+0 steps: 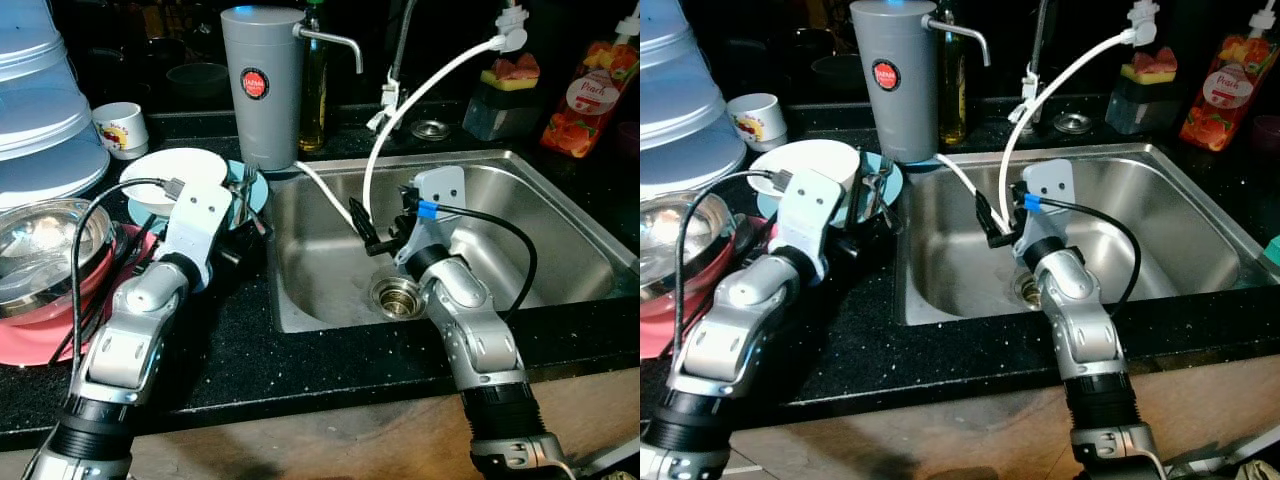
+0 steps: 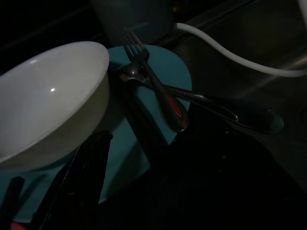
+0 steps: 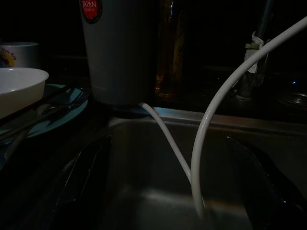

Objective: Kitchen organization

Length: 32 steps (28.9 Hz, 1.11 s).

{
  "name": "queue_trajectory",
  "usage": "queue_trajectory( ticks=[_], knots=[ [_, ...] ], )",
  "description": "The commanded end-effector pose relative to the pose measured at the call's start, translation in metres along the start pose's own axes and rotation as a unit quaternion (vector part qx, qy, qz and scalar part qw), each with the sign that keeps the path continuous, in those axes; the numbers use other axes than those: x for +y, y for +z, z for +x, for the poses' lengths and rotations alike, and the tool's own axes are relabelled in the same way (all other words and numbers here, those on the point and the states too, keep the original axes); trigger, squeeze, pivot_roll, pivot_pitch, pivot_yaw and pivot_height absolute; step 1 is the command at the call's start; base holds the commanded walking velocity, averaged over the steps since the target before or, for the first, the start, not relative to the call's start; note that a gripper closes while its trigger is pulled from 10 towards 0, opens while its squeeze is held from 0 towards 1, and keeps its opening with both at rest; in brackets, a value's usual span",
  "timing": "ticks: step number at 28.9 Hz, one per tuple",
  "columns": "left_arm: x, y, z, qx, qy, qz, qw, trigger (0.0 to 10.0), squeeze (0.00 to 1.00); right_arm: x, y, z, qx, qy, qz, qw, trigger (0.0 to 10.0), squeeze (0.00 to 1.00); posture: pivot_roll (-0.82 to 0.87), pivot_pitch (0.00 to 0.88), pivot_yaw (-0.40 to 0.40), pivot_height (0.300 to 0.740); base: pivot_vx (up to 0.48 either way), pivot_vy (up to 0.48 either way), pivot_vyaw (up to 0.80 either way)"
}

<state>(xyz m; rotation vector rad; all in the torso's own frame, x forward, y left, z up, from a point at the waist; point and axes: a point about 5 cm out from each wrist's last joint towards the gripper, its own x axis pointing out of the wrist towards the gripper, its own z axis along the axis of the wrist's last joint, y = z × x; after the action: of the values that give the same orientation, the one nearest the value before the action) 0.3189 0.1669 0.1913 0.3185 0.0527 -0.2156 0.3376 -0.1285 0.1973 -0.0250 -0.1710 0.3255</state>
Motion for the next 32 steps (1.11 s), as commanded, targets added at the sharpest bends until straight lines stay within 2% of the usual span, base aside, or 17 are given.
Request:
queue_trajectory(
  ticks=[1,7,19,20,21,22,24,25,26,28,29,30,31,32],
  knots=[
    [-0.0022,-0.0004,0.0053,0.015,0.001,0.0,1.0,10.0,0.0,-0.0012,0.0005,0.0014,-0.001,-0.001,0.003,1.0,10.0,0.0,0.04,0.0,0.005,0.74,0.0,0.0,0.0],
    [-0.007,0.0032,0.0116,0.025,-0.008,-0.007,1.0,10.0,0.0,-0.0003,0.0009,0.0011,-0.001,0.001,0.002,1.0,10.0,0.0,0.04,0.0,0.004,0.74,0.0,0.0,0.0],
    [-0.0053,0.0027,0.0098,0.04,-0.005,-0.004,0.999,9.8,0.0,0.0014,-0.0022,-0.0037,0.007,0.006,0.002,1.0,10.0,0.0,0.03,0.0,-0.002,0.74,0.0,0.0,0.0],
    [-0.0053,0.0024,0.0097,0.041,-0.004,-0.005,0.999,7.6,0.0,0.0016,-0.002,-0.0038,0.007,0.007,0.002,1.0,10.0,0.0,0.03,0.0,-0.001,0.74,0.0,0.0,0.0],
    [-0.0054,0.0022,0.0097,0.042,-0.004,-0.006,0.999,7.6,0.0,0.0016,-0.0019,-0.004,0.007,0.007,0.002,1.0,10.0,0.0,0.03,0.0,-0.001,0.74,0.0,0.0,0.0],
    [-0.0056,0.0022,0.0097,0.043,-0.004,-0.007,0.999,6.0,0.0,0.0016,-0.0017,-0.0041,0.008,0.006,0.002,1.0,10.0,0.0,0.02,0.0,-0.001,0.74,0.0,0.0,0.0],
    [-0.0059,0.0025,0.0099,0.044,-0.004,-0.008,0.999,5.9,0.0,0.0011,-0.0015,-0.0043,0.008,0.006,0.002,1.0,10.0,0.0,0.02,0.0,-0.002,0.74,0.0,0.0,0.0],
    [-0.0061,0.0027,0.0101,0.044,-0.003,-0.009,0.999,7.1,0.0,0.0008,-0.0014,-0.0045,0.008,0.006,0.001,1.0,10.0,0.0,0.02,0.0,-0.002,0.74,0.0,0.0,0.0],
    [-0.0062,0.0028,0.0104,0.046,-0.002,-0.009,0.999,8.9,0.0,0.0003,-0.0014,-0.005,0.009,0.006,0.001,1.0,10.0,0.0,0.02,0.0,-0.003,0.74,0.0,0.0,0.0],
    [-0.0063,0.0027,0.0105,0.047,-0.002,-0.009,0.999,8.9,0.0,0.0002,-0.0013,-0.0052,0.009,0.006,0.001,1.0,10.0,0.0,0.02,0.0,-0.003,0.74,0.0,0.0,0.0],
    [-0.0063,0.0027,0.0105,0.048,-0.001,-0.009,0.999,10.0,0.0,0.0001,-0.0013,-0.0053,0.009,0.006,0.001,1.0,10.0,0.0,0.02,0.0,-0.003,0.74,0.0,0.0,0.0],
    [-0.0062,0.0022,0.0103,0.052,0.0,-0.011,0.999,9.1,0.0,0.0001,-0.0012,-0.0058,0.01,0.006,0.0,1.0,10.0,0.0,0.01,0.0,-0.002,0.74,0.0,0.0,0.0],
    [-0.0062,0.0022,0.0103,0.052,0.0,-0.011,0.999,9.1,0.0,0.0001,-0.0012,-0.0058,0.01,0.006,0.0,1.0,10.0,0.0,0.01,0.0,-0.002,0.74,0.0,0.0,0.0],
    [-0.0064,0.0018,0.0101,0.055,-0.002,-0.014,0.998,4.0,0.0,0.0002,-0.001,-0.006,0.01,0.007,-0.001,1.0,10.0,0.0,0.01,0.0,-0.002,0.74,0.0,0.0,0.0]
  ],
)
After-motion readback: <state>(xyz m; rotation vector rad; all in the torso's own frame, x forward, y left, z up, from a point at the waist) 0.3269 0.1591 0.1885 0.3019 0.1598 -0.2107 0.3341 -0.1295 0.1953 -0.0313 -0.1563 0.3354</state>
